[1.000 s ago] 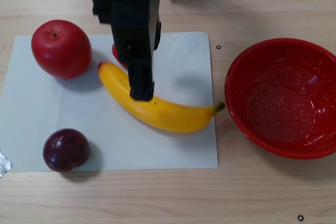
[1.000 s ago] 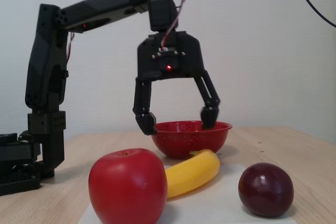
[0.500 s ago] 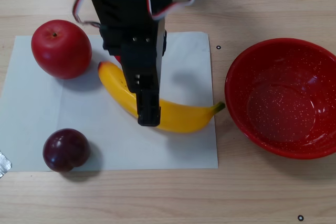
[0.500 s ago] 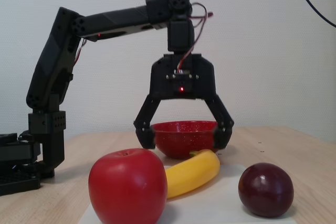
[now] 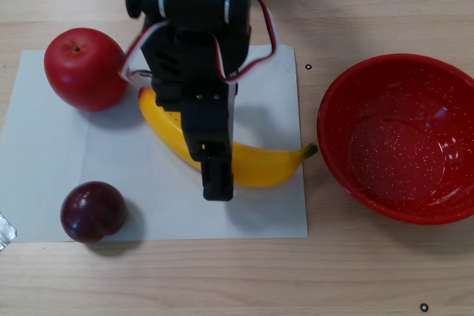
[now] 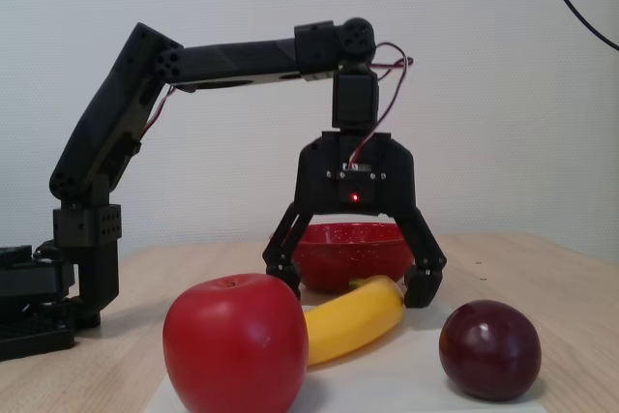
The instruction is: Grasp the banana and put it in the red bowl.
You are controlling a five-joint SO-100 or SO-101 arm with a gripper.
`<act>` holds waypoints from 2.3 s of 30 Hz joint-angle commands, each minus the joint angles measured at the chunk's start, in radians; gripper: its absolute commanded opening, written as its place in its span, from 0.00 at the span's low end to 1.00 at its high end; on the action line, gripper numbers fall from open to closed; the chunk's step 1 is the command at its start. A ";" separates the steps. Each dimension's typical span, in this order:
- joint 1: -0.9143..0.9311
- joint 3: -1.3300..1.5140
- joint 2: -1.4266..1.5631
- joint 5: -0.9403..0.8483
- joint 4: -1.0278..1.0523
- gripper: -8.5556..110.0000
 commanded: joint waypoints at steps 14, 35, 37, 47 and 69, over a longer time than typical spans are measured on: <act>0.017 -0.152 0.002 -0.018 -0.011 0.66; -0.006 -0.158 0.043 -0.075 0.117 0.07; -0.008 -0.166 0.058 -0.081 0.143 0.07; -0.018 -0.291 0.135 -0.081 0.262 0.07; -0.009 -0.554 0.344 -0.052 0.308 0.07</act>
